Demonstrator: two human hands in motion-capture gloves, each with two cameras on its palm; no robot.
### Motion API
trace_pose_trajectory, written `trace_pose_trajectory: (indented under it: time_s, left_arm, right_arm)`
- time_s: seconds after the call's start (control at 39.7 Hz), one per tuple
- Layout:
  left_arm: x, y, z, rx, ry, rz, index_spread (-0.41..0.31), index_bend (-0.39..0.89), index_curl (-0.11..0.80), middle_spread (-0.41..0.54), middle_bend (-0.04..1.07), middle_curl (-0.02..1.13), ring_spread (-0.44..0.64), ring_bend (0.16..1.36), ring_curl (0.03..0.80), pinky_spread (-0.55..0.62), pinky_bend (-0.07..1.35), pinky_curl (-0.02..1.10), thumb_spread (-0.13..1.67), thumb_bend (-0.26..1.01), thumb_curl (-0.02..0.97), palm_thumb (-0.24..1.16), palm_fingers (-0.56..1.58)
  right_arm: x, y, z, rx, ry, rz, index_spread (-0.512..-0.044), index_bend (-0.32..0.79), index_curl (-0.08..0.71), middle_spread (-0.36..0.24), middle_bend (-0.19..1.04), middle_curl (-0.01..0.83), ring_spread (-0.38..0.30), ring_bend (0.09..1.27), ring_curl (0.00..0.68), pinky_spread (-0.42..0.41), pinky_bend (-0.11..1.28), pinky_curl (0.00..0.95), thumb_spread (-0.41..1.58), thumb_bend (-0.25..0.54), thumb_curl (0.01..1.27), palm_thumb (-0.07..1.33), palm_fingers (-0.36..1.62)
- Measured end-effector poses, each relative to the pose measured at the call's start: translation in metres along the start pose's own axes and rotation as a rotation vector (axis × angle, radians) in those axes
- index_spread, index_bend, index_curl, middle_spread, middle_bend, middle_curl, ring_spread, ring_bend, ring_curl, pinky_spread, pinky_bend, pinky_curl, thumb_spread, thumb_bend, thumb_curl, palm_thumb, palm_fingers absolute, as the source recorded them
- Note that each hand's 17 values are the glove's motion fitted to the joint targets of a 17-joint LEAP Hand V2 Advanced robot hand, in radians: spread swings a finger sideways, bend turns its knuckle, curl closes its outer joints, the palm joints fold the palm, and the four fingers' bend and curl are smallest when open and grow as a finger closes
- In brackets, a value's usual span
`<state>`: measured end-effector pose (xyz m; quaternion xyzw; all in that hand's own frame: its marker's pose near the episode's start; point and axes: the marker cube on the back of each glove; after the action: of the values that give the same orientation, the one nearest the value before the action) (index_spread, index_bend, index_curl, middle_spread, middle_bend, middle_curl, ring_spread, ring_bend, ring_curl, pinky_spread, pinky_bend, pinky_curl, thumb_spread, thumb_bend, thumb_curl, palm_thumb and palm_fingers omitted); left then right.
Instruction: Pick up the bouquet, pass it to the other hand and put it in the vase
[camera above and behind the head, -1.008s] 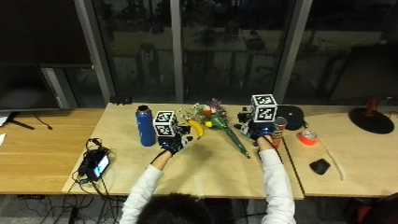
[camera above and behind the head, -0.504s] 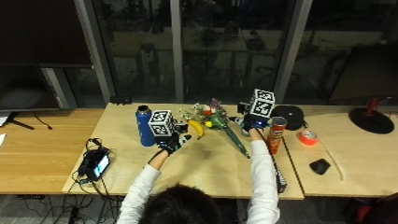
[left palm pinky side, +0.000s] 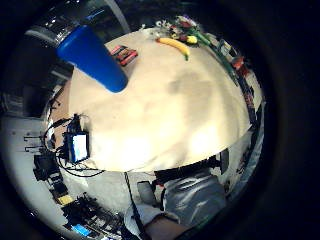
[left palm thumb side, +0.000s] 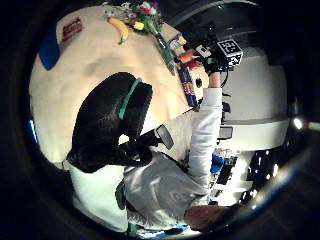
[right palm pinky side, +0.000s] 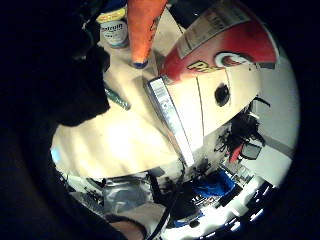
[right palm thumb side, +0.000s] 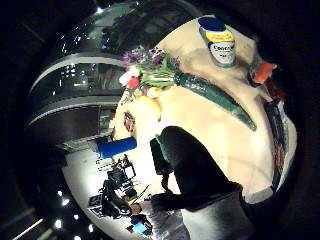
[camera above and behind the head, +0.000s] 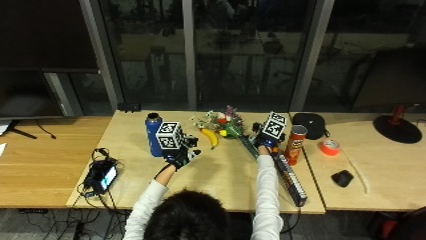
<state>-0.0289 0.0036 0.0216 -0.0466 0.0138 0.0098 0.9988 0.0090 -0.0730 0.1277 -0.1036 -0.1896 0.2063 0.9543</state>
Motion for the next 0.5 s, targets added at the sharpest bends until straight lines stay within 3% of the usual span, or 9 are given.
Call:
trace_pose_trajectory:
  time_s: [0.05,0.5]
  left_arm:
    - [-0.001,0.001,0.002,-0.011,-0.009,-0.003,-0.016,0.18,0.359,0.199,0.18,0.29,0.40,0.42,0.226,0.39,0.19,0.28,1.17,-0.02,0.252,0.25,0.31]
    - [-0.011,0.000,0.022,-0.064,-0.013,-0.016,-0.022,0.18,0.379,0.200,0.18,0.31,0.40,0.41,0.236,0.39,0.18,0.30,1.17,-0.02,0.269,0.26,0.31]
  right_arm:
    - [0.003,-0.007,0.012,0.043,0.013,-0.004,-0.204,0.05,0.048,0.075,0.30,0.341,-0.002,0.77,0.348,0.132,0.78,0.369,1.07,-0.015,0.28,0.37,0.54]
    - [0.023,-0.041,0.090,0.012,0.013,0.006,-0.220,0.05,0.071,0.047,0.29,0.370,-0.040,0.75,0.359,0.103,0.76,0.362,1.05,-0.022,0.32,0.44,0.58]
